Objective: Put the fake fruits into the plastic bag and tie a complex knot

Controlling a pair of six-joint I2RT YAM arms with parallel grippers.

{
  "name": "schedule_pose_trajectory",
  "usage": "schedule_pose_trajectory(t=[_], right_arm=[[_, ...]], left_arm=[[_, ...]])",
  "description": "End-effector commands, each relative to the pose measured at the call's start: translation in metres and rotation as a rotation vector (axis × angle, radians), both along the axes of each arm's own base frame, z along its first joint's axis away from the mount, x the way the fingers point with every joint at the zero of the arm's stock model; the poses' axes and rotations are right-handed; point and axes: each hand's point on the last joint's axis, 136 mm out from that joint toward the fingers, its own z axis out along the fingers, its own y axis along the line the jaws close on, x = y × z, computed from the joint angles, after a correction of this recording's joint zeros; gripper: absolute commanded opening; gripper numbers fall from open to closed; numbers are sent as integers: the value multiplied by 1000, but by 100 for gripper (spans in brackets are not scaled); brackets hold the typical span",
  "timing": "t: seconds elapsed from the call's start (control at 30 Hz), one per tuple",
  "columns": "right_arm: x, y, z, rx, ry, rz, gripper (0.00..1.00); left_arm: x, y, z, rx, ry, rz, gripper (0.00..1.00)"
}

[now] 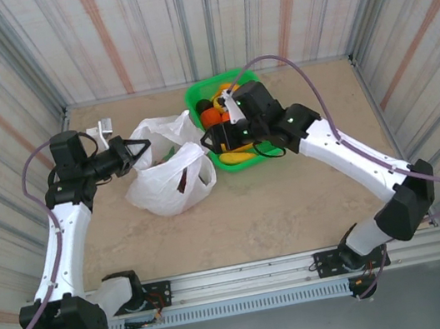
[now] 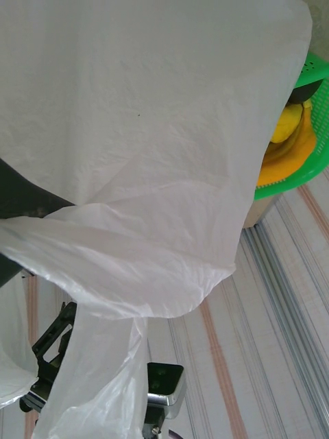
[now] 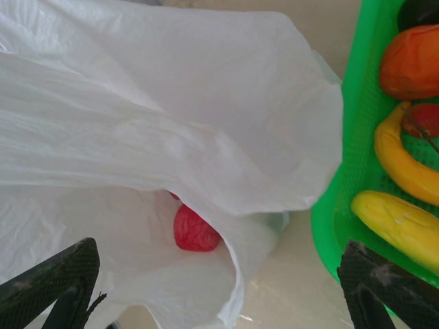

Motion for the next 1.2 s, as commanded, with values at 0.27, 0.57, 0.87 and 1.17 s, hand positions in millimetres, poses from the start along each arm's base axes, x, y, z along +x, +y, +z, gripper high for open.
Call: schedule_pose_trajectory(t=[0.27, 0.57, 0.87, 1.17], right_arm=[[17, -82, -8, -156, 10, -189, 96], [66, -123, -66, -431, 125, -269, 94], [114, -141, -120, -577, 220, -277, 94], [133, -147, -168, -622, 314, -269, 92]], left_arm=[[2, 2, 2, 3, -6, 6, 0], [2, 2, 3, 0, -6, 6, 0], [2, 2, 2, 4, -8, 6, 0], [2, 2, 2, 4, -5, 4, 0]])
